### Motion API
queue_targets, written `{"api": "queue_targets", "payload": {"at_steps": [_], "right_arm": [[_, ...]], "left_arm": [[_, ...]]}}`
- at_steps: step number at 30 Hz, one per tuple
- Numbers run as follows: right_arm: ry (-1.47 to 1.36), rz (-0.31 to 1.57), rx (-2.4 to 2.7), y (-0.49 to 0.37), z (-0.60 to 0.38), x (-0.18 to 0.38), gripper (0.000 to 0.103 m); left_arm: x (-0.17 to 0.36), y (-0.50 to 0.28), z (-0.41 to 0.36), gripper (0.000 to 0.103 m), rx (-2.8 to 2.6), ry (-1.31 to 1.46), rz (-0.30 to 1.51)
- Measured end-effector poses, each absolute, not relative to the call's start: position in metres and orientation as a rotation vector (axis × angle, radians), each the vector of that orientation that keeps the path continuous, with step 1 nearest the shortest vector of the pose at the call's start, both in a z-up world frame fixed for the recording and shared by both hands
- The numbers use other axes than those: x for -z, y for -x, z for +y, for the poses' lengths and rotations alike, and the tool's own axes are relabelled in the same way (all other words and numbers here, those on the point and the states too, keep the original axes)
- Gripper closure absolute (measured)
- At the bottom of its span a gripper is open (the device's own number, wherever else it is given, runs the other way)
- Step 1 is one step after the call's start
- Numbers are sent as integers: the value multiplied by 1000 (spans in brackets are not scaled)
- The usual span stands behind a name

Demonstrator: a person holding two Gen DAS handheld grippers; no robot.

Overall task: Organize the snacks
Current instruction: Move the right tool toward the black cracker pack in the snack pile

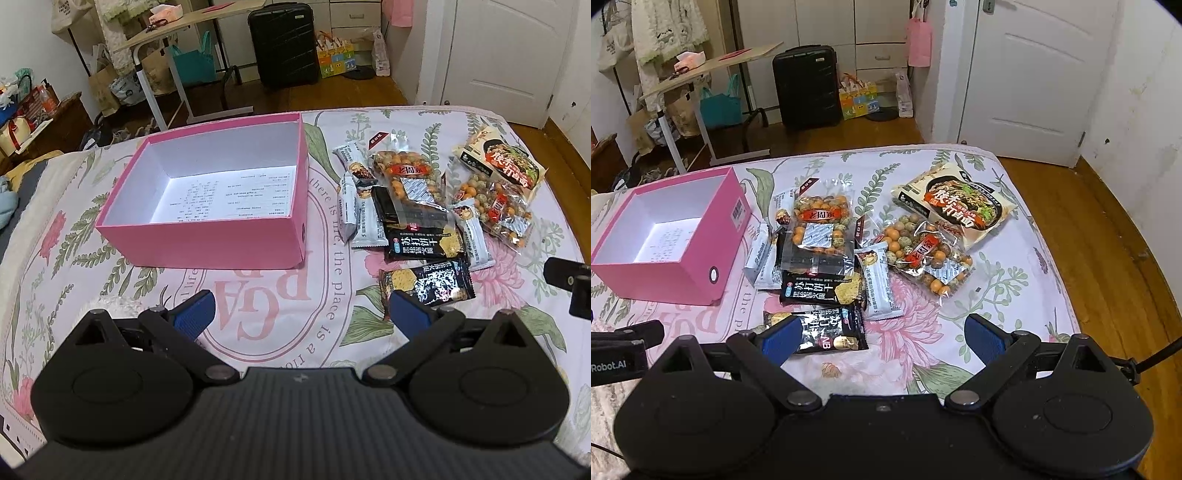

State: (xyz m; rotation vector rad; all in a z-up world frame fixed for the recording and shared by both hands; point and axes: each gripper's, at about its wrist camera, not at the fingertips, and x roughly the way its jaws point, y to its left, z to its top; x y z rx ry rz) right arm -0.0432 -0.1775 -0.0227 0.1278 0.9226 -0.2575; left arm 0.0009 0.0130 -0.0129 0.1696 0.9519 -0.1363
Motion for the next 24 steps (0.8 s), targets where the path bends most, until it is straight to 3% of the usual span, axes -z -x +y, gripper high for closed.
{"api": "queue_targets", "payload": {"at_steps": [24], "right_arm": [[-107, 903, 222, 46, -183, 31, 6]], "left_arm": [[12, -2, 20, 1, 170, -140, 950]]}}
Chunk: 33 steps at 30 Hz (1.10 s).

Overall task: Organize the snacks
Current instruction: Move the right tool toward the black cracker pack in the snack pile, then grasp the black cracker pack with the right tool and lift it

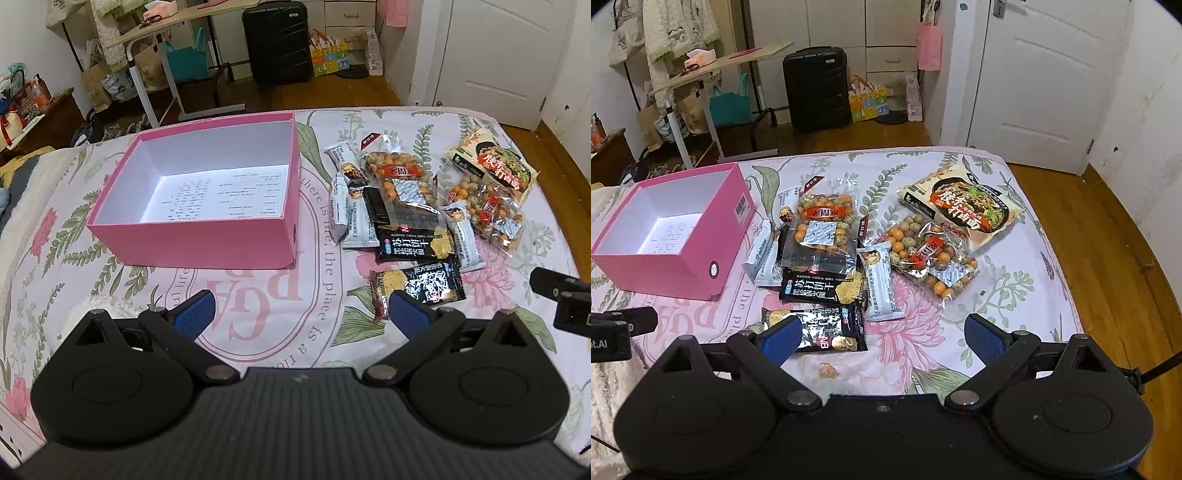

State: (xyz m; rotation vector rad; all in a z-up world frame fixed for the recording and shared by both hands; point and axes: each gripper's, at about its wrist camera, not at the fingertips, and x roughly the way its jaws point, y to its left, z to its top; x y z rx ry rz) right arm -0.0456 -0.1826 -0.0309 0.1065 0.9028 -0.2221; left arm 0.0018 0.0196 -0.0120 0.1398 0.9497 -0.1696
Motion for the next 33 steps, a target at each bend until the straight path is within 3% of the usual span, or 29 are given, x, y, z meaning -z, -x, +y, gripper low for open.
{"api": "queue_targets", "payload": {"at_steps": [17, 24, 29, 32, 33], "right_arm": [[-113, 836, 149, 47, -190, 32, 6], [129, 694, 43, 33, -198, 65, 6], [-137, 837, -50, 1, -230, 109, 11], [-393, 892, -117, -9, -252, 137, 18], [-449, 913, -135, -12, -255, 146, 26]], "left_arm": [[14, -13, 27, 3, 206, -64, 996], [38, -39, 22, 3, 182, -51, 978], [72, -58, 1, 4, 255, -63, 989], [92, -66, -11, 15, 285, -61, 1017], [100, -68, -14, 19, 293, -45, 1028]]}}
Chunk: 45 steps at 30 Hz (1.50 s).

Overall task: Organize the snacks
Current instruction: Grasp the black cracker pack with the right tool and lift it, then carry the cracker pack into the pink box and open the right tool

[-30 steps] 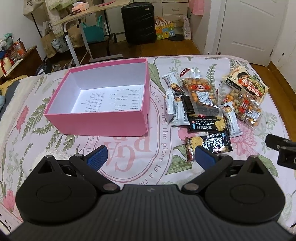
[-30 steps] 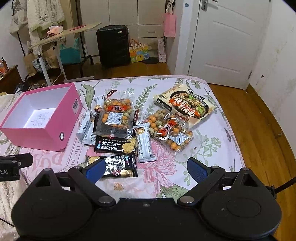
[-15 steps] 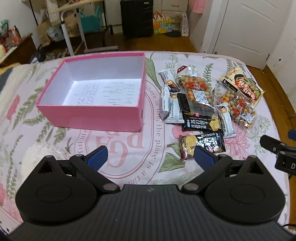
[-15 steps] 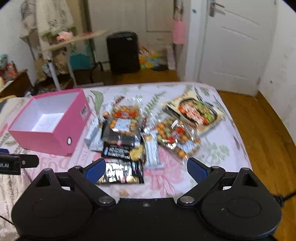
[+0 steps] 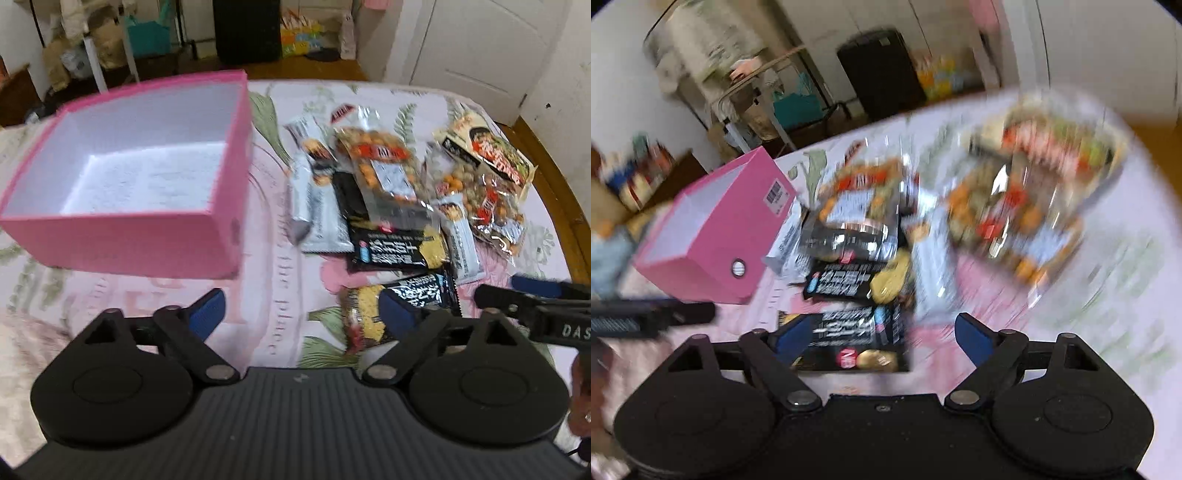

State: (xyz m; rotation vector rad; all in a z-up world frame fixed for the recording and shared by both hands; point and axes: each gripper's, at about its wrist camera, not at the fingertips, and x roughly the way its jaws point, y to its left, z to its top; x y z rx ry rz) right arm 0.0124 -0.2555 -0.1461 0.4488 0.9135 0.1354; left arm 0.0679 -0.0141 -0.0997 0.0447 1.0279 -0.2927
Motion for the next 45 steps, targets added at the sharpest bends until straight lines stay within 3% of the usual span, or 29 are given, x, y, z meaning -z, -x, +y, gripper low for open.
{"api": "queue_targets", "payload": {"at_steps": [3, 7, 11, 14, 17, 23, 28, 36, 45], "right_arm": [[-508, 954, -170, -19, -258, 164, 36], [-498, 1006, -201, -23, -250, 181, 42], [-477, 1019, -204, -31, -247, 190, 51], [-473, 1034, -220, -36, -245, 191, 64], [-504, 1065, -228, -36, -240, 191, 68], [-499, 1088, -180, -33, -232, 189, 68], [-495, 1119, -163, -28, -221, 174, 55], [-473, 1173, -183, -26, -198, 145, 48], [-414, 1184, -292, -32, -157, 101, 47]], "left_arm": [[123, -72, -22, 32, 320, -12, 1086], [150, -72, -30, 45, 337, 5, 1132], [166, -72, -32, 49, 354, 48, 1106], [165, -70, -35, 63, 409, 61, 1093], [164, -67, -40, 64, 421, 62, 1084], [159, -65, -37, 64, 423, 72, 1109], [145, -56, -32, 61, 456, 43, 1142], [112, -41, -3, 60, 483, 82, 1132], [73, -33, 45, 59, 457, 111, 1097]]}}
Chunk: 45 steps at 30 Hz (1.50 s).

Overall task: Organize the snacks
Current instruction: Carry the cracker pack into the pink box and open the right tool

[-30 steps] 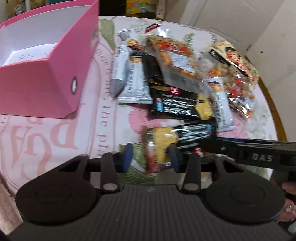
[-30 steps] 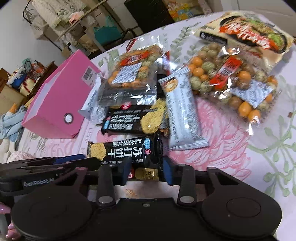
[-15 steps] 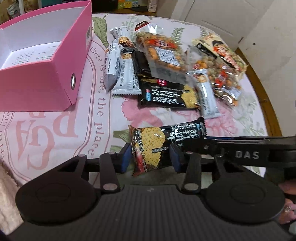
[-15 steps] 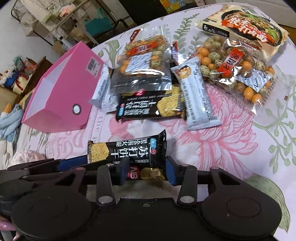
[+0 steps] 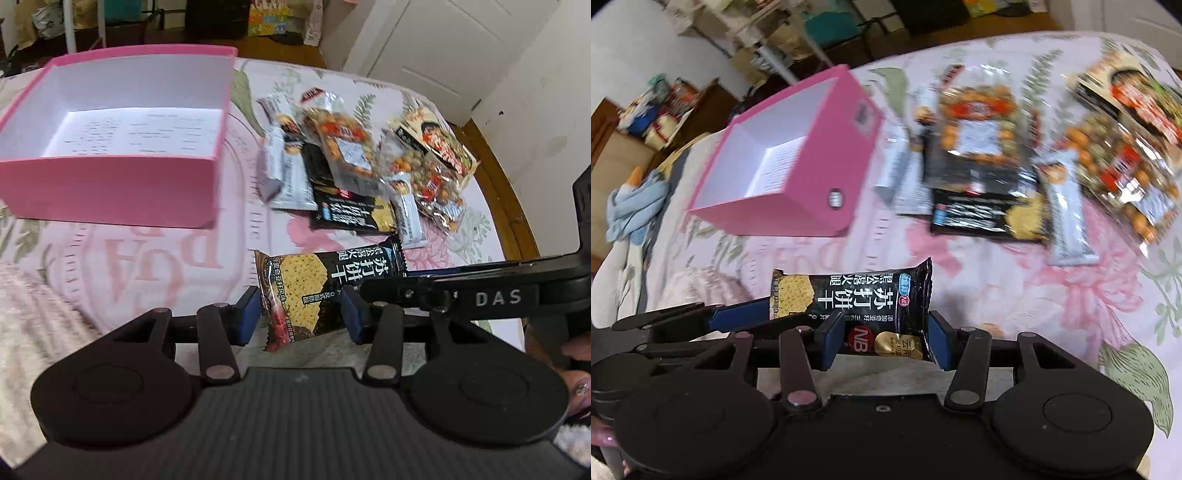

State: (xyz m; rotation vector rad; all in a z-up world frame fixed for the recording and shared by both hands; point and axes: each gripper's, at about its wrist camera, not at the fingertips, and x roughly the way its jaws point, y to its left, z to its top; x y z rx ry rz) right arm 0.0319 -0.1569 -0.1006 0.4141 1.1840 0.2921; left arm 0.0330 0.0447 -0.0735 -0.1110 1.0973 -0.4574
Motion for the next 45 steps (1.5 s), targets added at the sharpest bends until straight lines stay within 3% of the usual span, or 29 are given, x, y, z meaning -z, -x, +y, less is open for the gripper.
{"api": "queue_targets", "payload": {"at_steps": [4, 9, 20, 30, 39, 45], "right_arm": [[-380, 1156, -353, -38, -142, 78, 51], [-387, 1126, -401, -59, -130, 59, 71], [-296, 1064, -503, -157, -85, 36, 72], [-164, 1131, -479, -254, -38, 85, 71], [65, 1127, -387, -276, -10, 102, 71], [139, 1023, -359, -260, -13, 86, 71]], "left_arm": [[55, -31, 69, 58, 461, 111, 1031], [35, -44, 95, 54, 425, 121, 1003], [15, -135, 131, 53, 329, 57, 864], [75, -246, 157, 52, 298, 83, 924], [123, -287, 170, 49, 295, 215, 1020], [122, -275, 154, 44, 295, 93, 966]]}}
